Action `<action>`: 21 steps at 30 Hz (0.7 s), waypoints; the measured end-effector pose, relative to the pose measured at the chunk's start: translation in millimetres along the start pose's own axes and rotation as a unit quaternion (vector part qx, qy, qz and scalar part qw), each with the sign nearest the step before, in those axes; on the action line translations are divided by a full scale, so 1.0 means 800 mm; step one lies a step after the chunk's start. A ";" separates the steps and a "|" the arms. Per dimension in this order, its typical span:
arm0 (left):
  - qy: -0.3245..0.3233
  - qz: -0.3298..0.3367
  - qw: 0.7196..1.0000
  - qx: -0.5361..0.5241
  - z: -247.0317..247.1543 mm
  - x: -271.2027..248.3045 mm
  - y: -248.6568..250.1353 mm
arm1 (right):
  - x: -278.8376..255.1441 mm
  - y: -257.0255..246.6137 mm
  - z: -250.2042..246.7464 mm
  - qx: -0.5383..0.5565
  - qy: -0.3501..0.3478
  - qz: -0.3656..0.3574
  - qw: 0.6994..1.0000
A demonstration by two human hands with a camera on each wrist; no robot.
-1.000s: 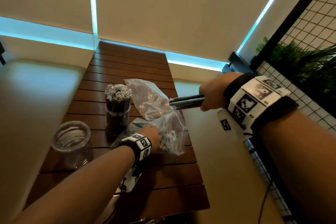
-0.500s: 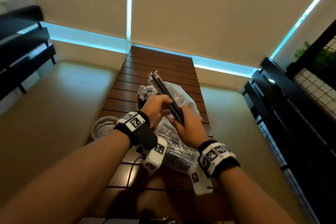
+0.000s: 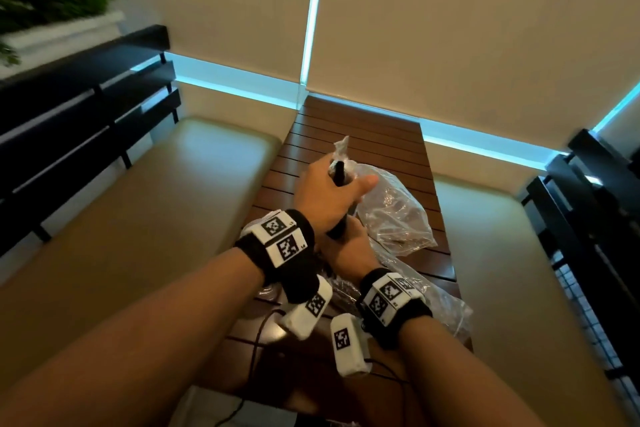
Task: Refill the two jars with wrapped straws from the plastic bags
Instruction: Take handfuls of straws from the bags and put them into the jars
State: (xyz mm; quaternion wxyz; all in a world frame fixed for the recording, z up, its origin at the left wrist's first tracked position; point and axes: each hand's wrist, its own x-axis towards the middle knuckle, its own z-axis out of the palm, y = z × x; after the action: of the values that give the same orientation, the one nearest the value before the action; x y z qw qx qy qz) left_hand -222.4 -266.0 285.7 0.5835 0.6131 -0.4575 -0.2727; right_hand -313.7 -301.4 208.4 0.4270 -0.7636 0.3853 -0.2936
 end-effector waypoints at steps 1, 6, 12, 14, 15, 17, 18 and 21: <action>0.020 0.023 0.999 0.018 -0.010 0.003 0.006 | 0.002 0.001 0.003 -0.027 -0.004 -0.003 1.000; 0.009 0.194 0.969 0.149 -0.048 0.015 0.025 | 0.010 -0.001 0.009 -0.121 0.000 -0.020 0.992; -0.087 0.193 0.946 0.244 -0.058 0.001 -0.012 | 0.011 -0.008 0.016 -0.089 0.015 -0.023 0.996; -0.020 0.107 0.973 0.203 -0.079 0.010 -0.029 | 0.009 0.000 0.013 -0.081 0.048 0.004 0.996; 0.034 0.043 0.972 0.228 -0.094 0.018 -0.052 | 0.010 0.002 0.011 -0.070 0.073 0.008 0.995; 0.060 -0.120 0.922 0.363 -0.120 0.028 -0.099 | 0.014 -0.003 0.009 -0.032 0.113 0.006 0.993; 0.020 -0.191 0.882 0.431 -0.128 0.029 -0.124 | 0.018 -0.008 0.008 -0.020 0.123 0.004 0.992; -0.097 -0.280 0.808 0.509 -0.129 0.017 -0.176 | 0.031 -0.026 0.003 -0.026 0.132 -0.009 0.991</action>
State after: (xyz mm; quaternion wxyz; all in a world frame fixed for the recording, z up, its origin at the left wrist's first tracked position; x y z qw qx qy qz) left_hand -92.6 -243.9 170.2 0.0385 0.8941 -0.3934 -0.2103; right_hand -291.9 -313.9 228.7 0.3494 -0.7324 0.4391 -0.3857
